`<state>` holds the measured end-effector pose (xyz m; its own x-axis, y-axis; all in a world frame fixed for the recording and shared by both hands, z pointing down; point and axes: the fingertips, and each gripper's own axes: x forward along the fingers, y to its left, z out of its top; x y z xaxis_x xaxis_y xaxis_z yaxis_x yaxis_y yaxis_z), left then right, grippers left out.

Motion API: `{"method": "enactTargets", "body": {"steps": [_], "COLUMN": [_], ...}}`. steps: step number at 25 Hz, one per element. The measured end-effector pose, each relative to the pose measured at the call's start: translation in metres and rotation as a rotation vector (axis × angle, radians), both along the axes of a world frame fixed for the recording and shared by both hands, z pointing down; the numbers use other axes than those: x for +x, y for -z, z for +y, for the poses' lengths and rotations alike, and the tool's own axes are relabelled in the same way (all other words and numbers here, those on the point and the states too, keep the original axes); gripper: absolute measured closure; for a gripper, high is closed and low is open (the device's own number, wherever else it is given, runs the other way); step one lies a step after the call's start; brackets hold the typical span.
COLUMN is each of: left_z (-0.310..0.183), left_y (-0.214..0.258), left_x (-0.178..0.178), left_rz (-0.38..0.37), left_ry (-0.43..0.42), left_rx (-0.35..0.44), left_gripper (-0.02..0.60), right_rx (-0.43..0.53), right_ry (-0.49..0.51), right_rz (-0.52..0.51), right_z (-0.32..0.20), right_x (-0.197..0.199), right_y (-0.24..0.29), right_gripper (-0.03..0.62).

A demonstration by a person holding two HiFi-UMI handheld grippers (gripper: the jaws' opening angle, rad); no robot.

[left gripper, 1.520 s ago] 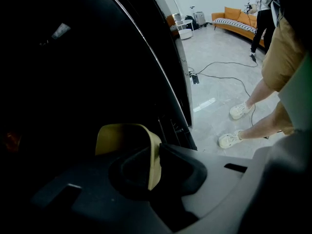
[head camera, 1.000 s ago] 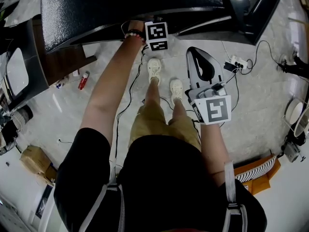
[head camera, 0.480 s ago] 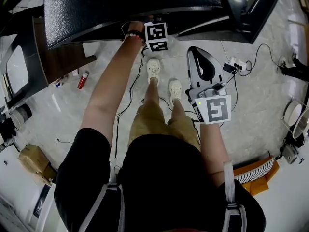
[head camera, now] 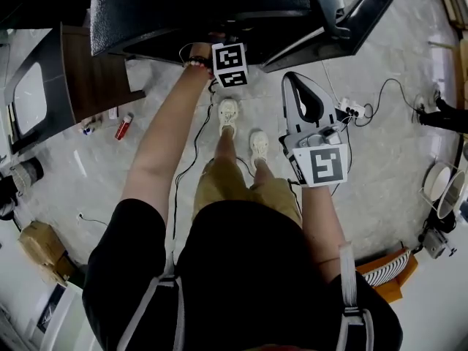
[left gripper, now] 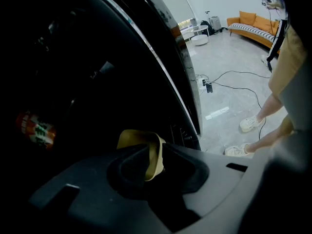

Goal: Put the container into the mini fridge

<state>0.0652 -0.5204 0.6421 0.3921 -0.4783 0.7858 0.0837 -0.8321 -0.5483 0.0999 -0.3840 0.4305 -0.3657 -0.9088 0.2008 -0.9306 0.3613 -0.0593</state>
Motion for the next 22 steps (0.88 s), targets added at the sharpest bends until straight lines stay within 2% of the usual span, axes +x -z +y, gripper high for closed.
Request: {"method": "enactTargets", "body": {"steps": [9,14,18,22], "left_z": [0.058,0.096,0.138,0.186], "left_y": [0.090,0.145,0.200,0.249], "left_x": [0.006,-0.001,-0.005,-0.005], "left_rz": [0.103,0.155,0.241,0.369], "left_ry": [0.075,0.147,0.201,0.274], "left_rx": [0.052,0.093,0.133,0.132], "left_gripper": [0.491,0.491,0.491,0.491], "right_rx": [0.056,0.105,0.146,0.177], "right_ry": [0.059,0.098,0.113,0.131], "right_rz": [0.025,0.031,0.018,0.000], "right_z": [0.044,0.076,0.105,0.134], "right_x": [0.012,0.025,0.037,0.046], "right_y": [0.051,0.081,0.107,0.128], "right_gripper": [0.557,0.557,0.557,0.557]}}
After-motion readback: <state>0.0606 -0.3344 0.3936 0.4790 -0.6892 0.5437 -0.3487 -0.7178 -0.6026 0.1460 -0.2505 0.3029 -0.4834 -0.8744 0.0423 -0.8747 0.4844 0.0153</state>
